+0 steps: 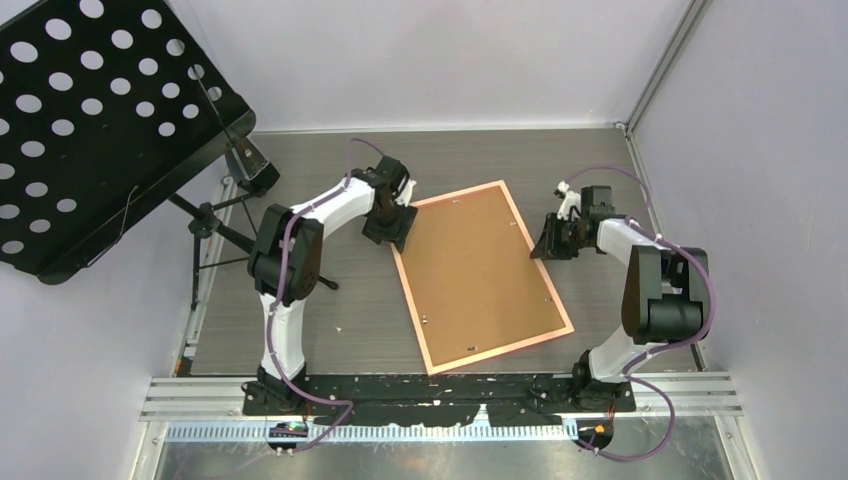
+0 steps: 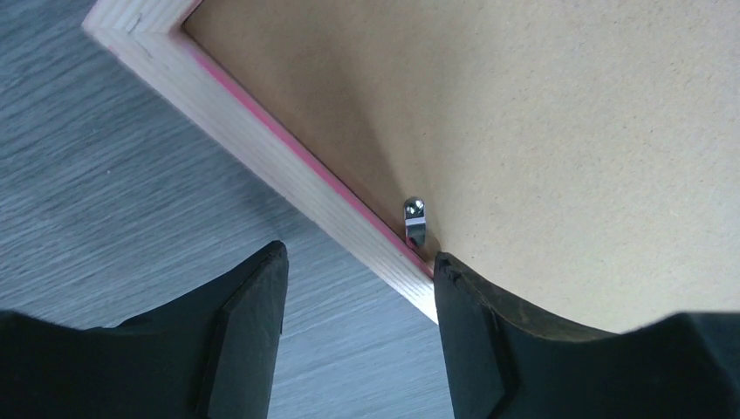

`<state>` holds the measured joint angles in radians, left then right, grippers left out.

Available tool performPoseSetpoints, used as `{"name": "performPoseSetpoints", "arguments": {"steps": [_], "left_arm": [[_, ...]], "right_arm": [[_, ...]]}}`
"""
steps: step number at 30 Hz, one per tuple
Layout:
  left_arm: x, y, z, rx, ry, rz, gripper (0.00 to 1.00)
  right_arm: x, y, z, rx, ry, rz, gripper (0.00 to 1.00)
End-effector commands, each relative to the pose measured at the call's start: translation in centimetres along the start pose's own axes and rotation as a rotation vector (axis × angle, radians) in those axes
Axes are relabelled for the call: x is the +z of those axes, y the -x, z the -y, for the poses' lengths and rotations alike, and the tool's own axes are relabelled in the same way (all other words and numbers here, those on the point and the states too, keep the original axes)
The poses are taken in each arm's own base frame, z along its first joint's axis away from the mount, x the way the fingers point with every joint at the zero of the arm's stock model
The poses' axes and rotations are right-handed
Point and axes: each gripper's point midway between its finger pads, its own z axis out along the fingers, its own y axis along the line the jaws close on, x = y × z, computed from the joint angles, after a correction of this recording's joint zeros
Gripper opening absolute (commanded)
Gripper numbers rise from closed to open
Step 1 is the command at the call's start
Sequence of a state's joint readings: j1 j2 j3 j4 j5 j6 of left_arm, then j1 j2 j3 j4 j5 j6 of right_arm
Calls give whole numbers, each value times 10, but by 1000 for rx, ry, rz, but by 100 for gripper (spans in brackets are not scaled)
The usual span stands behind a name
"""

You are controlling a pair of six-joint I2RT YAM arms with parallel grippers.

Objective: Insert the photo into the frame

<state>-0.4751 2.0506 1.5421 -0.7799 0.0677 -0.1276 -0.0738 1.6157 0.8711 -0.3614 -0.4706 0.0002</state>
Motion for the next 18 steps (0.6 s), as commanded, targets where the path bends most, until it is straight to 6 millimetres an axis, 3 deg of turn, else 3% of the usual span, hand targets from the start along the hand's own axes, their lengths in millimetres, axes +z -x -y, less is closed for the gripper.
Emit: {"name": "performPoseSetpoints", "arguments": {"steps": [1, 7, 18], "left_arm": [[-19, 17, -1, -48, -54, 52, 61], [-22, 31, 2, -35, -69, 82, 62], [-14, 73, 8, -9, -82, 122, 62]], "right_arm": [[-20, 50, 9, 122, -26, 201, 5], [-21, 54, 17, 199, -24, 238, 6], [-11, 20, 14, 204, -11, 138, 5]]}}
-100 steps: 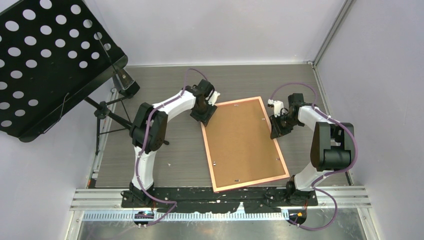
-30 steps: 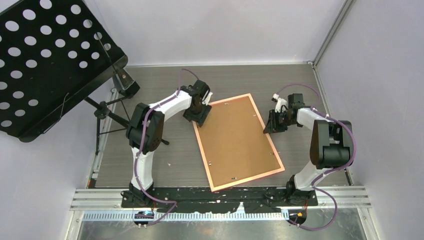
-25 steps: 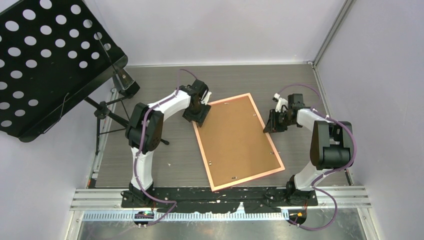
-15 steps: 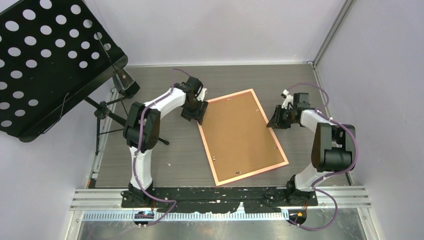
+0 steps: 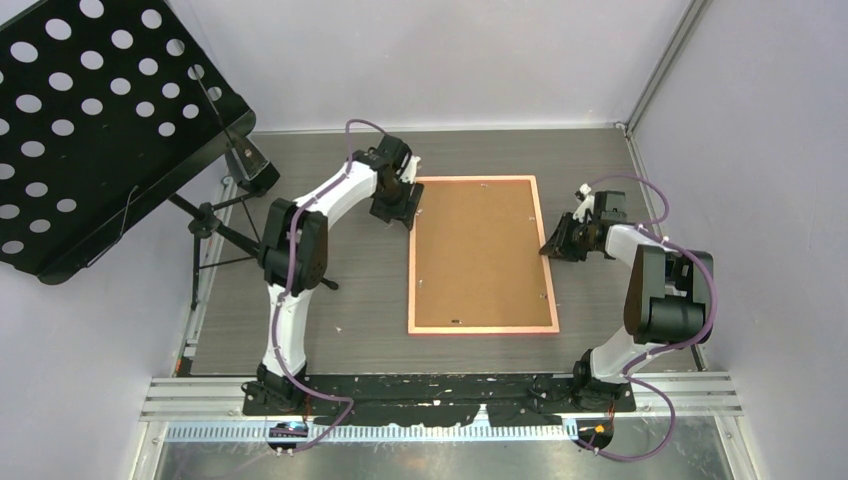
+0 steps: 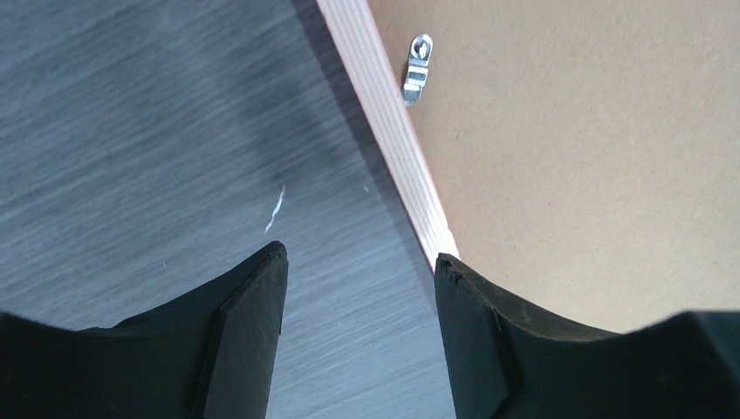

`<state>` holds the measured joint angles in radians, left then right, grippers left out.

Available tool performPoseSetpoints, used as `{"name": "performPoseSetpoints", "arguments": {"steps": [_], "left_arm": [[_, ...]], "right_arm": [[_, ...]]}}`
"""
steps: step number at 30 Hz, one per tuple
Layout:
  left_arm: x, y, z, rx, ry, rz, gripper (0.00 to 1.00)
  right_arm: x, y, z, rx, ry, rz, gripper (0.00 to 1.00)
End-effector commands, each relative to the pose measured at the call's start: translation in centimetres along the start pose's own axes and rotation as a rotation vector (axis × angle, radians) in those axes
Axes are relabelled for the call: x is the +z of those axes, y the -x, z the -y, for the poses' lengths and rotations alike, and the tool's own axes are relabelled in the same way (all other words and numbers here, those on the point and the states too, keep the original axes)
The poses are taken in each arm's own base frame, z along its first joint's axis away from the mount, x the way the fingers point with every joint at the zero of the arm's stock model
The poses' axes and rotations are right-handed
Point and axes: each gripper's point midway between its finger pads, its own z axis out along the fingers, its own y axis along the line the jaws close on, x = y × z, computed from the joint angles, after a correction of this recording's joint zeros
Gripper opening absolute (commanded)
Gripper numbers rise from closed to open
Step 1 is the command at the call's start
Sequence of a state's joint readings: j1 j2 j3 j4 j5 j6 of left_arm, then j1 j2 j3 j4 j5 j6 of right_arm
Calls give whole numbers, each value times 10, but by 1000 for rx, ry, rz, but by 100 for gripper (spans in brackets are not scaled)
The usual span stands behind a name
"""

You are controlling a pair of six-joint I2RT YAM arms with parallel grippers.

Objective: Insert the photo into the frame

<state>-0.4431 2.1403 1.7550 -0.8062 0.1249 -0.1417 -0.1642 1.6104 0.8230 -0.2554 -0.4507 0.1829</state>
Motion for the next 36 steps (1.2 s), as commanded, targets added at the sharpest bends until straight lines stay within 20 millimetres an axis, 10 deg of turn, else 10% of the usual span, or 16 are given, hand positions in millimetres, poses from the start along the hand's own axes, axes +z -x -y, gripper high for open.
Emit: {"name": "performPoseSetpoints", "arguments": {"steps": [1, 15, 36], "left_arm": [[-3, 21, 9, 29, -30, 29, 62], [23, 50, 17, 69, -5, 28, 59], [29, 53, 12, 103, 45, 15, 47]], "right_arm": [[-7, 2, -13, -18, 45, 23, 5], [-13, -34, -15, -219, 68, -201, 5], [-16, -31, -25, -359, 101, -261, 5]]}}
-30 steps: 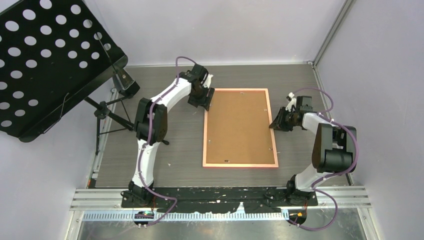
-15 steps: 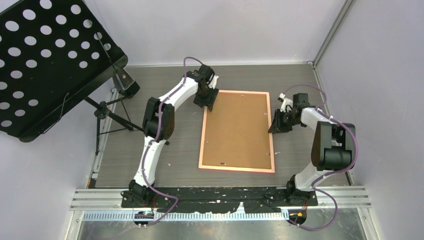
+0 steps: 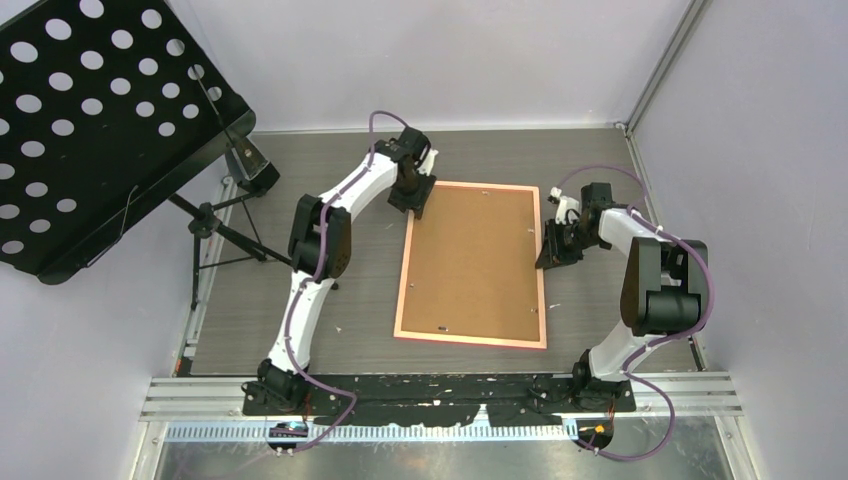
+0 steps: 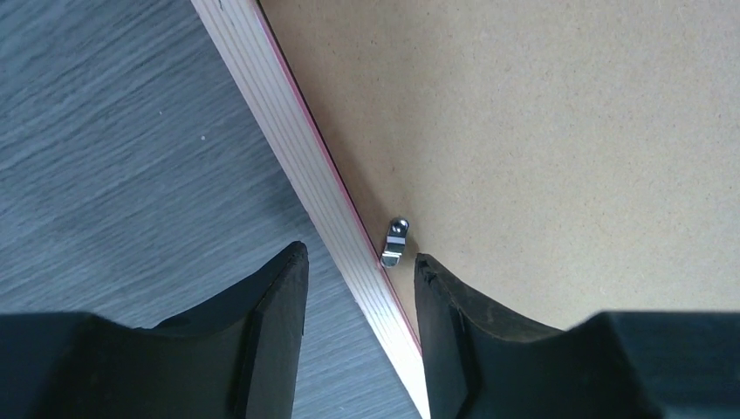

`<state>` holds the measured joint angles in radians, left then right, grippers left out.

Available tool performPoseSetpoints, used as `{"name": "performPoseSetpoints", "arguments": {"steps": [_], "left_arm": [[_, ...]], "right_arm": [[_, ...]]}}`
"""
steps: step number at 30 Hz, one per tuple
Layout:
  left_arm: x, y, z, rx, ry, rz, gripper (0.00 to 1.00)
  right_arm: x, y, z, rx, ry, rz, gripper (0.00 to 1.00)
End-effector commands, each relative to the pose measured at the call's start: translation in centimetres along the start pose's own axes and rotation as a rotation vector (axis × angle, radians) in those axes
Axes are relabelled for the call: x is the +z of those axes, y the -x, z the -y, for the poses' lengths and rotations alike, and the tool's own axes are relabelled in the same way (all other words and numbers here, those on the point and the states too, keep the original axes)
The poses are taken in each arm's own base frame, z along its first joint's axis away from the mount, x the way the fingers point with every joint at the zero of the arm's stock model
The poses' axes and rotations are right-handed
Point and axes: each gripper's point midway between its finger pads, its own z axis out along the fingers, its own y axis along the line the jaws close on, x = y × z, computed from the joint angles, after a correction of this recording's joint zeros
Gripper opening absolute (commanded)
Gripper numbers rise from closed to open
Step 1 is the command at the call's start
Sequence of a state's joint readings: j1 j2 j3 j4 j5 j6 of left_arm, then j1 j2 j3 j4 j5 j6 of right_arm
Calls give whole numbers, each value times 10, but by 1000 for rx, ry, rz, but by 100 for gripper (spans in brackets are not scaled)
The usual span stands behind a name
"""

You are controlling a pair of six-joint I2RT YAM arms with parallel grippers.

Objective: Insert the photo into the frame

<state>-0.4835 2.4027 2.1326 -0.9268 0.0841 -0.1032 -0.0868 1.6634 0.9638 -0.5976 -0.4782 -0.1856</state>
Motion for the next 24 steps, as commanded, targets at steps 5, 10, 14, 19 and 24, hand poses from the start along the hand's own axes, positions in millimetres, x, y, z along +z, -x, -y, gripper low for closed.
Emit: {"name": "performPoseSetpoints", "arguments": {"steps": [5, 10, 14, 19, 24], "left_arm": [[-7, 11, 0, 29, 28, 27, 44], [-7, 12, 0, 38, 42, 37, 40], [-6, 14, 1, 46, 50, 57, 35], [-5, 14, 2, 63, 58, 71, 26], [-5, 13, 4, 87, 59, 84, 17]], "right_arm": [[-10, 14, -12, -70, 45, 15, 5], [-16, 17, -10, -106, 30, 15, 5], [-18, 16, -9, -127, 26, 5, 6], [-15, 13, -7, -133, 27, -16, 5], [-11, 13, -3, -132, 24, -30, 5]]}}
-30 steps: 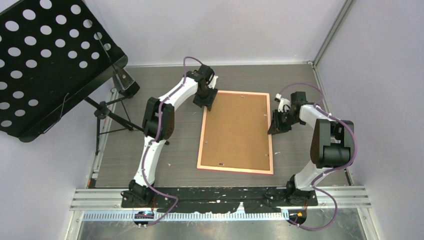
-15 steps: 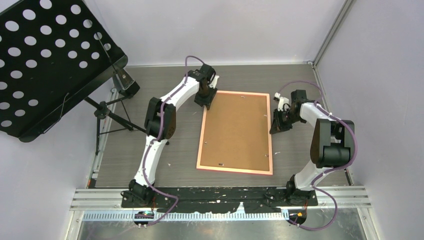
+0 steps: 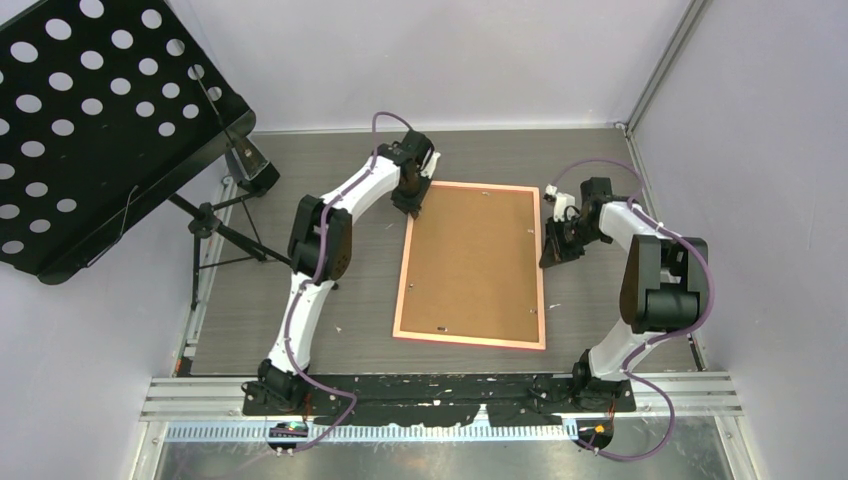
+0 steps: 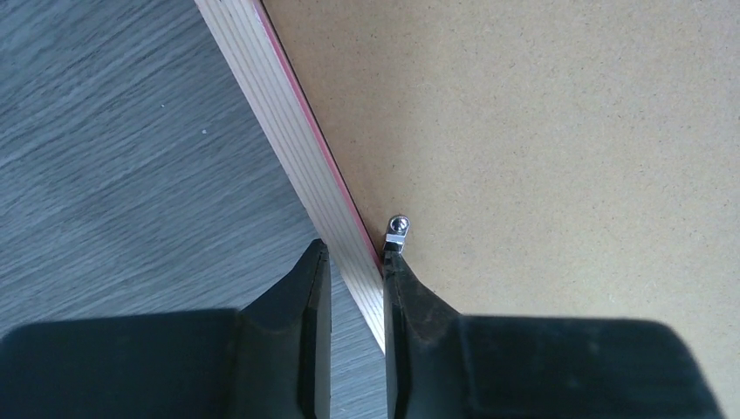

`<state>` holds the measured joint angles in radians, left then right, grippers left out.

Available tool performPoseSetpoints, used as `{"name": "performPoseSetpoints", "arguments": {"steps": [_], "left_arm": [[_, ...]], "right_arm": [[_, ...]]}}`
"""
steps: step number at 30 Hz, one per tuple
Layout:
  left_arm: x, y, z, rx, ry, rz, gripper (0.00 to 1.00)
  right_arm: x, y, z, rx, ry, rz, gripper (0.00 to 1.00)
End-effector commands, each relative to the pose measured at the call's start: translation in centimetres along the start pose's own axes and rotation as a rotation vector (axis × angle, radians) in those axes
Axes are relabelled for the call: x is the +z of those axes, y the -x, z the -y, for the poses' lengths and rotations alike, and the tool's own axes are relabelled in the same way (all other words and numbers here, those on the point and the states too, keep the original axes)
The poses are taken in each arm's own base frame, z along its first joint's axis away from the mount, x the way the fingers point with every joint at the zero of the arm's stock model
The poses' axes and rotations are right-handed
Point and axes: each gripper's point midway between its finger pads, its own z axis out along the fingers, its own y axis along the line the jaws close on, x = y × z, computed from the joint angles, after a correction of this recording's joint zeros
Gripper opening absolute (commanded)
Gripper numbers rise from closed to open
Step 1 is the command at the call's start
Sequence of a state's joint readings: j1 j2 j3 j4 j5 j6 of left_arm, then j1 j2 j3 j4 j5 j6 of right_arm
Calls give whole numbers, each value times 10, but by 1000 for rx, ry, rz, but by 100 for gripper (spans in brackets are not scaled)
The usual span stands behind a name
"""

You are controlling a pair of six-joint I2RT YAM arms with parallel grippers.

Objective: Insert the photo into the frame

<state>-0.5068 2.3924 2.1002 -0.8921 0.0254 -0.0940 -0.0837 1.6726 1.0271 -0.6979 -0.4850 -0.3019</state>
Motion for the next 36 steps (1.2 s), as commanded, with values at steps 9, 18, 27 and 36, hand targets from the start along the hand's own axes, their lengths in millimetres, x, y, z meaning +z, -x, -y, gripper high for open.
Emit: {"name": "performPoseSetpoints", "arguments": {"steps": [9, 18, 27, 36], "left_arm": [[-9, 11, 7, 50, -2, 79, 19], [-16, 15, 11, 16, -10, 93, 59], [-13, 18, 2, 64, 64, 113, 47], [-10, 23, -2, 80, 86, 138, 34]], "right_arm": [[5, 13, 5, -39, 3, -8, 6], [7, 18, 5, -16, 14, 7, 21], [13, 17, 6, 9, 31, -20, 26], [20, 13, 5, 20, 54, -42, 24]]}}
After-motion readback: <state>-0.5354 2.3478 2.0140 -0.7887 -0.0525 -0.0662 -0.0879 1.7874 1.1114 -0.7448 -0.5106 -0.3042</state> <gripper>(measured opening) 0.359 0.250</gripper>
